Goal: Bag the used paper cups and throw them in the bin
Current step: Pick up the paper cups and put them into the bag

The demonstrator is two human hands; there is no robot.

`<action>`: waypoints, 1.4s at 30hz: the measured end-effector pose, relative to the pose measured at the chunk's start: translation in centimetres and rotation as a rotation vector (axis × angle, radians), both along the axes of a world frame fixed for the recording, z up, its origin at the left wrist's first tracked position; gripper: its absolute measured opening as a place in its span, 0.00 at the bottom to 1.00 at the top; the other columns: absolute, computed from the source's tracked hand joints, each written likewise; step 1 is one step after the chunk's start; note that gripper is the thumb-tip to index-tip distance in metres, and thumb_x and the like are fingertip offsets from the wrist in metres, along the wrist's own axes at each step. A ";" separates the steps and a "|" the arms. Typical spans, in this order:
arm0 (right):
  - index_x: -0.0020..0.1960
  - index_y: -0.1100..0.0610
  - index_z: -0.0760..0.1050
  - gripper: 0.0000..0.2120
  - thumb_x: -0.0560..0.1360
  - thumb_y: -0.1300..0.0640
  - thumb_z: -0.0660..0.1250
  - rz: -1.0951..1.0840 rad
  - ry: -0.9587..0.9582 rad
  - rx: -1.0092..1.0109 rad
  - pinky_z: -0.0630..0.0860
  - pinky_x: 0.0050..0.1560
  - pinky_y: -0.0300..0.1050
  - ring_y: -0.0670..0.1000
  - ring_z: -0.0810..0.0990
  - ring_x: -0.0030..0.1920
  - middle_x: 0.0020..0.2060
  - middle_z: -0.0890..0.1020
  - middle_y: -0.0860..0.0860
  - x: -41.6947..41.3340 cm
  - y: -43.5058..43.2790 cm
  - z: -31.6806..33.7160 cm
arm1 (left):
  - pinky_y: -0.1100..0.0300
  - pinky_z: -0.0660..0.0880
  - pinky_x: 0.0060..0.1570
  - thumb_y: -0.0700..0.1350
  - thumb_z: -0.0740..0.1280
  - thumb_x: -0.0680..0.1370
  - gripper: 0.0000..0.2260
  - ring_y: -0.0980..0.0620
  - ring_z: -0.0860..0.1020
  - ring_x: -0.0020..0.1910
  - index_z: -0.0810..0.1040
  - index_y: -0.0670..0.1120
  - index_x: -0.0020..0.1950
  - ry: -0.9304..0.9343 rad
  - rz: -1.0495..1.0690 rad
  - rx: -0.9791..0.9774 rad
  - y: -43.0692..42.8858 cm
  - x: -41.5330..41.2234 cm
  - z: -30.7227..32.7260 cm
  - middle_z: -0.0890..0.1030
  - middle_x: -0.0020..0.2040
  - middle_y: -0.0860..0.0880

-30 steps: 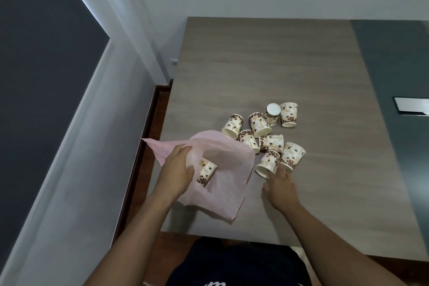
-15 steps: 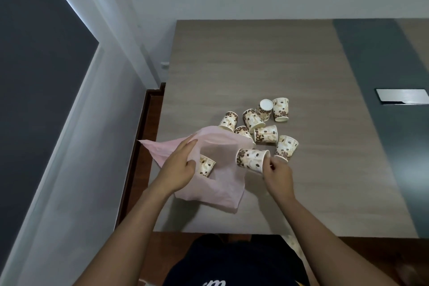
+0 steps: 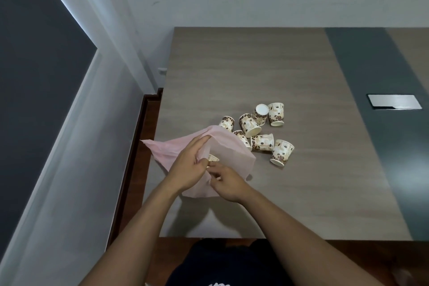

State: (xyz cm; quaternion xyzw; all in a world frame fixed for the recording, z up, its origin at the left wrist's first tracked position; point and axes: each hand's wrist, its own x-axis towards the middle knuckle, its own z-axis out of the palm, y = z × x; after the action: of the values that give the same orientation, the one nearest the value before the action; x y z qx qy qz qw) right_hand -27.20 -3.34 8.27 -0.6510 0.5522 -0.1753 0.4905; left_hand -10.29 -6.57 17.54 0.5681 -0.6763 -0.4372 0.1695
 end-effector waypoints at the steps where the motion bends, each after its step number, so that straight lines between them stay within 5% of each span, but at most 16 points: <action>1: 0.62 0.55 0.87 0.16 0.82 0.58 0.63 -0.082 -0.003 0.000 0.76 0.67 0.43 0.48 0.81 0.65 0.67 0.83 0.50 -0.8 -0.1 0.1 | 0.46 0.71 0.78 0.35 0.63 0.82 0.33 0.50 0.70 0.80 0.65 0.53 0.86 -0.003 0.005 0.009 -0.2 -0.2 -0.2 0.65 0.85 0.56; 4: 0.56 0.48 0.86 0.11 0.83 0.54 0.65 -0.355 0.040 -0.049 0.82 0.55 0.46 0.45 0.85 0.50 0.55 0.88 0.44 -4.6 -0.4 -0.5 | 0.44 0.68 0.80 0.35 0.63 0.81 0.33 0.48 0.68 0.82 0.64 0.50 0.86 -0.052 0.054 0.025 -1.0 -1.0 -1.0 0.64 0.86 0.52; 7: 0.57 0.50 0.84 0.09 0.84 0.55 0.65 -0.503 0.115 -0.037 0.80 0.52 0.46 0.49 0.86 0.47 0.52 0.88 0.47 -9.6 -0.5 -1.5 | 0.49 0.69 0.77 0.34 0.61 0.82 0.29 0.42 0.70 0.80 0.64 0.44 0.84 -0.252 0.121 0.068 -1.3 -2.1 -1.8 0.61 0.86 0.48; 10: 0.62 0.54 0.82 0.10 0.83 0.56 0.67 -0.625 0.227 -0.041 0.79 0.60 0.48 0.57 0.86 0.56 0.58 0.86 0.53 -14.5 -0.9 -2.2 | 0.41 0.77 0.69 0.35 0.61 0.83 0.30 0.37 0.73 0.76 0.60 0.46 0.85 -0.481 0.126 0.088 -1.6 -2.9 -2.8 0.52 0.89 0.51; 14: 0.71 0.62 0.76 0.17 0.84 0.59 0.69 -0.679 0.367 -0.022 0.74 0.68 0.51 0.63 0.81 0.64 0.70 0.74 0.62 -19.4 -2.2 -2.8 | 0.38 0.78 0.63 0.32 0.61 0.82 0.34 0.35 0.71 0.75 0.55 0.50 0.86 -0.547 0.136 0.001 -1.7 -3.3 -3.2 0.46 0.90 0.50; 19: 0.76 0.63 0.72 0.23 0.83 0.59 0.70 -0.691 0.408 0.060 0.71 0.73 0.51 0.65 0.77 0.70 0.75 0.71 0.64 -22.6 -4.8 -4.2 | 0.37 0.81 0.59 0.30 0.64 0.78 0.28 0.38 0.71 0.74 0.69 0.55 0.72 -0.367 0.417 -0.131 -0.1 -4.2 -3.0 0.60 0.84 0.47; 22: 0.79 0.61 0.71 0.32 0.77 0.62 0.77 -0.620 0.420 0.191 0.71 0.74 0.53 0.64 0.77 0.72 0.75 0.74 0.63 -23.4 -5.7 -5.7 | 0.52 0.73 0.60 0.23 0.63 0.70 0.24 0.39 0.73 0.70 0.78 0.49 0.56 -0.313 0.529 -0.144 0.3 -4.2 -3.3 0.75 0.72 0.43; 26: 0.72 0.60 0.77 0.26 0.76 0.60 0.79 -0.603 0.411 0.271 0.76 0.65 0.52 0.62 0.83 0.64 0.64 0.85 0.60 -23.7 -5.6 -7.2 | 0.47 0.71 0.70 0.26 0.65 0.74 0.25 0.38 0.72 0.69 0.80 0.38 0.70 -0.414 0.520 -0.090 -0.1 -3.8 -4.3 0.80 0.69 0.40; 31: 0.50 0.56 0.84 0.07 0.79 0.52 0.77 -0.532 0.408 0.251 0.76 0.52 0.49 0.61 0.86 0.53 0.46 0.88 0.56 -24.1 -4.7 -7.3 | 0.42 0.72 0.71 0.27 0.66 0.75 0.32 0.38 0.69 0.68 0.71 0.42 0.79 -0.463 0.326 -0.065 -0.4 -3.3 -5.4 0.73 0.77 0.43; 34: 0.36 0.53 0.77 0.18 0.82 0.48 0.72 -0.472 0.385 0.210 0.74 0.46 0.49 0.59 0.85 0.43 0.33 0.82 0.49 -23.9 -4.4 -6.4 | 0.45 0.69 0.75 0.23 0.61 0.72 0.44 0.39 0.64 0.75 0.61 0.47 0.86 -0.381 0.228 0.045 -0.9 -3.1 -5.3 0.59 0.86 0.49; 37: 0.39 0.53 0.83 0.17 0.82 0.44 0.71 -0.453 0.227 0.178 0.79 0.43 0.48 0.51 0.83 0.36 0.30 0.82 0.46 -22.7 -4.5 -4.4 | 0.42 0.66 0.81 0.24 0.61 0.74 0.47 0.41 0.60 0.83 0.53 0.53 0.89 -0.248 0.162 0.125 -1.4 -3.2 -5.0 0.49 0.89 0.56; 42: 0.41 0.54 0.83 0.16 0.82 0.46 0.73 -0.379 -0.038 0.119 0.75 0.41 0.40 0.42 0.79 0.36 0.37 0.86 0.51 -17.6 -5.1 0.0 | 0.48 0.63 0.83 0.25 0.60 0.75 0.47 0.47 0.54 0.87 0.55 0.57 0.89 -0.156 0.109 0.087 -2.1 -3.3 -3.5 0.51 0.89 0.57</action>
State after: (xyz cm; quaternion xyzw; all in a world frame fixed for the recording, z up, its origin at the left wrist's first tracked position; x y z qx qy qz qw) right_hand -44.85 -8.47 8.31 -0.5019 0.6649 -0.2440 0.4964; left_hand -13.57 -8.71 14.04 0.6431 -0.6359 -0.4108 0.1151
